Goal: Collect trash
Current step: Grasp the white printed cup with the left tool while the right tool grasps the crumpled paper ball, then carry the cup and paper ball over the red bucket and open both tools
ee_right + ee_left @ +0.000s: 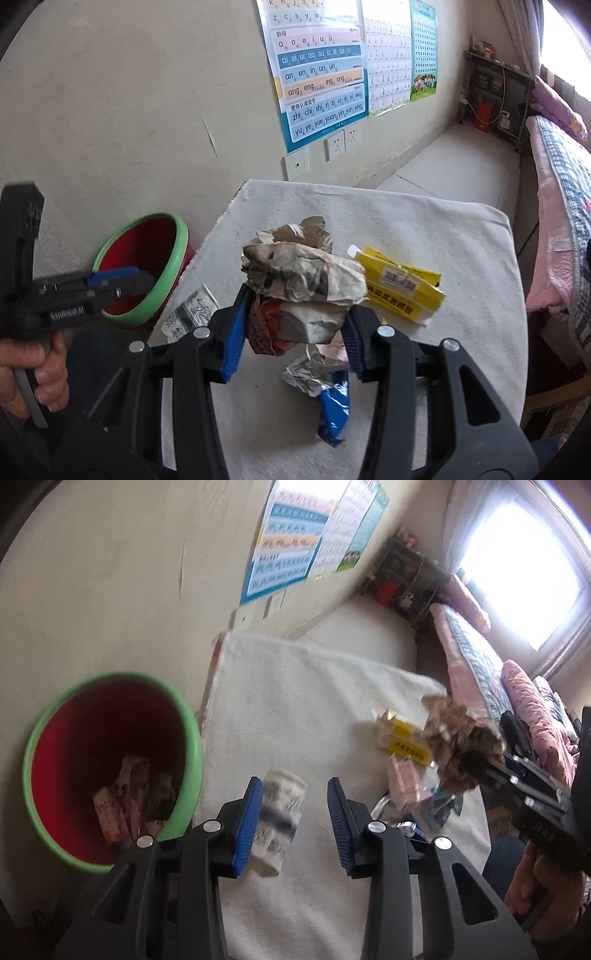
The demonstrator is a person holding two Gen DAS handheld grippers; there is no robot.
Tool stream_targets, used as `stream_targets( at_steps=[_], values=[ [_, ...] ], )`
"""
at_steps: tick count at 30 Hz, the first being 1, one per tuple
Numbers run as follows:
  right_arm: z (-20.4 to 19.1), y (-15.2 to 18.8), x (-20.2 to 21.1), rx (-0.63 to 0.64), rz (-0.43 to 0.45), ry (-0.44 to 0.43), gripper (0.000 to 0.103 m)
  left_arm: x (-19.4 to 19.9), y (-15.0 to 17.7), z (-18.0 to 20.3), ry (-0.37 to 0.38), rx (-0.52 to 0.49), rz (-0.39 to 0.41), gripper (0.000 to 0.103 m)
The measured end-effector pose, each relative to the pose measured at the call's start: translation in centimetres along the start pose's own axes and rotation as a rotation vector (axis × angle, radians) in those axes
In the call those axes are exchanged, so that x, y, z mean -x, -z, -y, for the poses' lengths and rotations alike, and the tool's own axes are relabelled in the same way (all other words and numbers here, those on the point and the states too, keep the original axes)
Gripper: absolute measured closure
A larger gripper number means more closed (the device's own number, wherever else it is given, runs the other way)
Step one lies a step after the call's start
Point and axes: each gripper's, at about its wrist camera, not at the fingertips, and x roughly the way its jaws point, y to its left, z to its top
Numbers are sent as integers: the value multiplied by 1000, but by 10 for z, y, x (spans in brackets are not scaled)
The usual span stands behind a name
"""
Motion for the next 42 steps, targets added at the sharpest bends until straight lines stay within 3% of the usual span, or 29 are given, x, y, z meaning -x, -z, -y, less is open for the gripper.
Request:
stream_targets(
  at_steps=[3,4,11,14,17,21,28,36,42],
  values=[
    [-6,0,-3,19,-4,-4,59,-2,11,-5,-23,-12,-16,27],
    [-7,1,-6,26,-11,-8,59,-8,15,-7,-19,-19,-37,27],
    [-10,4,-13,28,-30,-3,59,-59,22,1,-46,-102,-169,27],
    [-8,4,-12,31,-30,0,59,-85,24,2,-54,-122,-239,33],
    [-7,3,-12,31,-31,4,59,-98,27,2,-66,-126,-272,61],
    [-7,5,-15,32,-40,3,59,-92,30,4,-49,-116,-247,60],
    [-21,0,-19,41,-31,-23,59,-47,19,-5,-29,-57,-121,61],
    [-63,-13,-33,90,-33,-93,59,14,-6,-52,-70,39,20,61],
    [-109,-28,-49,153,-34,-166,59,42,-11,-105,-100,134,66,60]
  ],
)
